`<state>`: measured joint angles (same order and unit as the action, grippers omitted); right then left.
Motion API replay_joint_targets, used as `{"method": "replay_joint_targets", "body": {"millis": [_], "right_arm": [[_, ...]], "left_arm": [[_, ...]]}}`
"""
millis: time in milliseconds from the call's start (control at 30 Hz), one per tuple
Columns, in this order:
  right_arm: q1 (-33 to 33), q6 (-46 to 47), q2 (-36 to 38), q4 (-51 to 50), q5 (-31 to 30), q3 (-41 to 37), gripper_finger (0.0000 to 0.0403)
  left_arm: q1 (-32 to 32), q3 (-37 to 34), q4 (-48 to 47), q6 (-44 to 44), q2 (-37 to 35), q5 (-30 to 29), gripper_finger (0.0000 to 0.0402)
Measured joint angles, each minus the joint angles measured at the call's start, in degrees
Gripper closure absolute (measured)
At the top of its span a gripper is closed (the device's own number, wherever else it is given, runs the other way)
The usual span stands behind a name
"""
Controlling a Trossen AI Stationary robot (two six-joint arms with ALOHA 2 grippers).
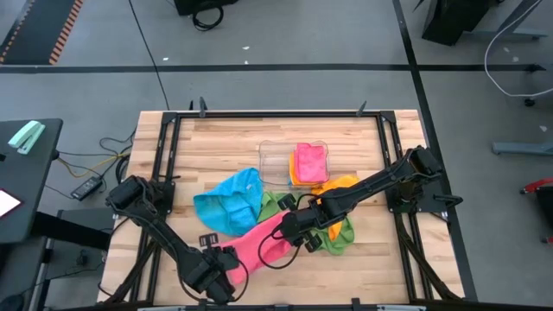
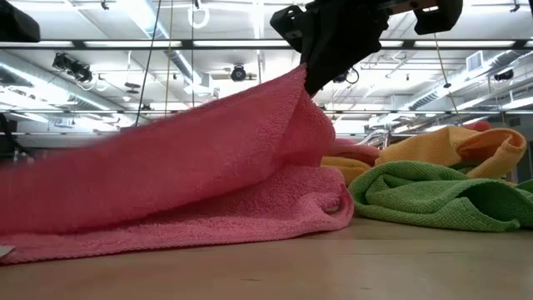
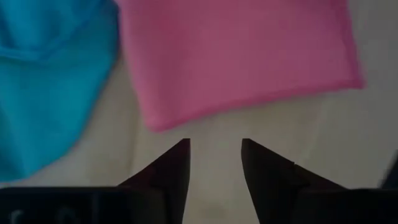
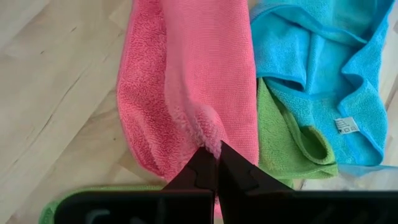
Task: Fold microfiber towels
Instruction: Fold the pink microfiber cloth
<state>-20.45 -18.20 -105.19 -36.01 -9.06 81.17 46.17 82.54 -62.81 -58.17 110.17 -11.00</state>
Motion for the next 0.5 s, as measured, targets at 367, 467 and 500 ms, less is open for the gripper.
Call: {"method": "replay_joint_targets", "body": {"millis": [367, 467, 500], "right_arm": [[0.07, -0.39, 0.00, 1.10, 0.15, 0.00, 0.0395], [0.07, -0.41, 0.00, 1.15, 0.15, 0.00, 0.0395], [0.07, -0.42, 0.00, 1.14, 0.15, 0.00, 0.0395]], "left_arm": [[-2.44, -7.01, 5.20, 1.78, 0.28, -5.11, 0.0296], [-3.44, -9.41, 5.53, 1.50, 0.28, -5.08, 0.0306], [-3.73, -10.00, 5.88, 1.56, 0.28, -5.06, 0.0309]]}}
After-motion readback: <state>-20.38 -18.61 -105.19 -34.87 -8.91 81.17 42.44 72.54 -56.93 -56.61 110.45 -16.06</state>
